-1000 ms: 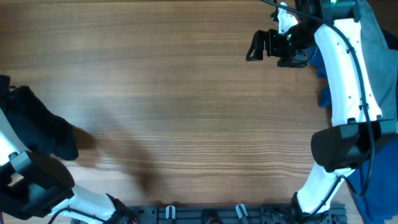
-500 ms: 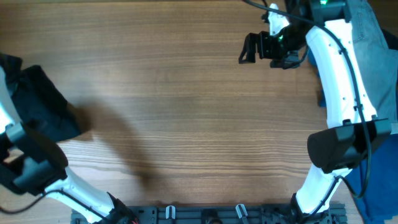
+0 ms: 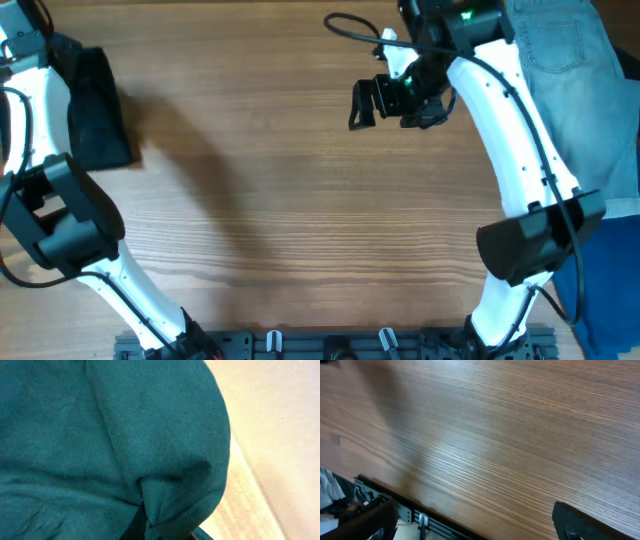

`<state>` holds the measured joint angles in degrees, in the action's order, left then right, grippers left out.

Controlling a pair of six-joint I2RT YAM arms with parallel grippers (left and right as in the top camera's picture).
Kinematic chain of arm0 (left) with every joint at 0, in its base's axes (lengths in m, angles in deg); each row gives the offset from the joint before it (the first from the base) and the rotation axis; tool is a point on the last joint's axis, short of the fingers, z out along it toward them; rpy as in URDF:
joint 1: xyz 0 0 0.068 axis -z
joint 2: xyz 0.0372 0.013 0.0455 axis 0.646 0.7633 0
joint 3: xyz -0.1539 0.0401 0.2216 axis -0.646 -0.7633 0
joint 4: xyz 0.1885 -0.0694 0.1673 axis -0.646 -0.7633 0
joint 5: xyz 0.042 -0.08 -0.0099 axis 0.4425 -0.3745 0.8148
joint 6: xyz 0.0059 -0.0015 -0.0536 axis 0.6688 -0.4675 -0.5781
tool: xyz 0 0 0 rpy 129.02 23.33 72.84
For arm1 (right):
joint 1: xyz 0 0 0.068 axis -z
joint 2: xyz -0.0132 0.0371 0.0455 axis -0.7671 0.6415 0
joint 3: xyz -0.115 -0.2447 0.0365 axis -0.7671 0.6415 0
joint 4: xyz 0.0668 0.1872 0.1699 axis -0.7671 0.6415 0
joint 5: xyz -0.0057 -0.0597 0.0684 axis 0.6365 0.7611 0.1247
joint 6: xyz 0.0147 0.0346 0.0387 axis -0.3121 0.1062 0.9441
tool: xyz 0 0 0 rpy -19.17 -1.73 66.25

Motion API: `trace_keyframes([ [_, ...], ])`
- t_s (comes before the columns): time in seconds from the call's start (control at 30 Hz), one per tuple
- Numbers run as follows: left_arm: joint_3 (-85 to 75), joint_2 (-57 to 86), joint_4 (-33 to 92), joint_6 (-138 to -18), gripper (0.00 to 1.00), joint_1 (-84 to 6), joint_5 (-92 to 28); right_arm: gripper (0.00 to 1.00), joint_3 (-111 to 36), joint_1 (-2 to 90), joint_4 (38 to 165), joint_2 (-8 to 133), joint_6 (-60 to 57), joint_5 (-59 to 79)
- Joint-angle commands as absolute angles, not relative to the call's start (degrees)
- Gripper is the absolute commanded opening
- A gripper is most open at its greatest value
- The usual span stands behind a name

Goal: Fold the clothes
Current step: 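Lower the trousers at the table's left edge and release the left gripper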

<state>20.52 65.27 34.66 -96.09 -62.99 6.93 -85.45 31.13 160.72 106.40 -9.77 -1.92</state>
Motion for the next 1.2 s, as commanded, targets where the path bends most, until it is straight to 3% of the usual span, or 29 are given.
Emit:
trace_keyframes([
  [0.0,20.87,64.99,37.42,-95.15,0.04,-62.79,8.94,1.00,-85.62,30.11,160.75,107.14,-10.77,-1.20],
  [0.4,20.87,68.90,41.85,-94.11,0.05,-62.79,11.59,1.00,-85.62,30.11,160.75,107.14,-10.07,-1.40],
  [0.43,20.87,69.71,42.05,-94.13,0.31,-62.79,11.33,1.00,-85.62,30.11,160.75,107.14,-9.35,-1.40],
  [0.47,20.87,70.41,42.25,-94.11,0.99,-62.79,11.13,0.99,-85.62,30.11,160.72,107.14,-9.35,-1.40],
  [0.73,20.89,72.77,44.65,-93.95,1.00,-62.11,5.29,1.00,-85.62,30.11,160.59,107.14,-9.57,-1.38],
  [0.87,20.89,72.77,41.20,-92.79,0.99,-60.10,2.78,1.00,-85.62,30.11,160.72,107.14,-9.50,-1.38],
  [0.9,20.87,72.79,39.34,-92.79,0.71,-59.77,2.76,1.00,-85.62,30.11,160.72,107.14,-9.55,-1.38],
  [0.93,20.87,72.79,37.46,-92.82,0.34,-59.62,2.76,1.00,-85.62,30.13,160.68,107.12,-9.57,-1.36],
  [0.97,20.87,72.79,36.13,-92.84,0.12,-59.62,2.78,1.00,-85.62,30.11,160.64,107.14,-9.57,-1.36],
  [1.0,20.87,72.81,34.73,-93.03,0.12,-59.64,2.78,1.00,-85.62,30.11,160.66,107.14,-9.81,-1.38],
  [1.03,20.87,72.83,33.50,-93.03,0.04,-59.77,2.80,1.00,-85.62,30.13,160.64,107.14,-9.94,-1.36],
  [1.17,20.87,73.27,30.71,-93.03,0.04,-61.65,3.92,1.00,-85.62,30.11,160.72,107.14,-10.64,-1.40],
])
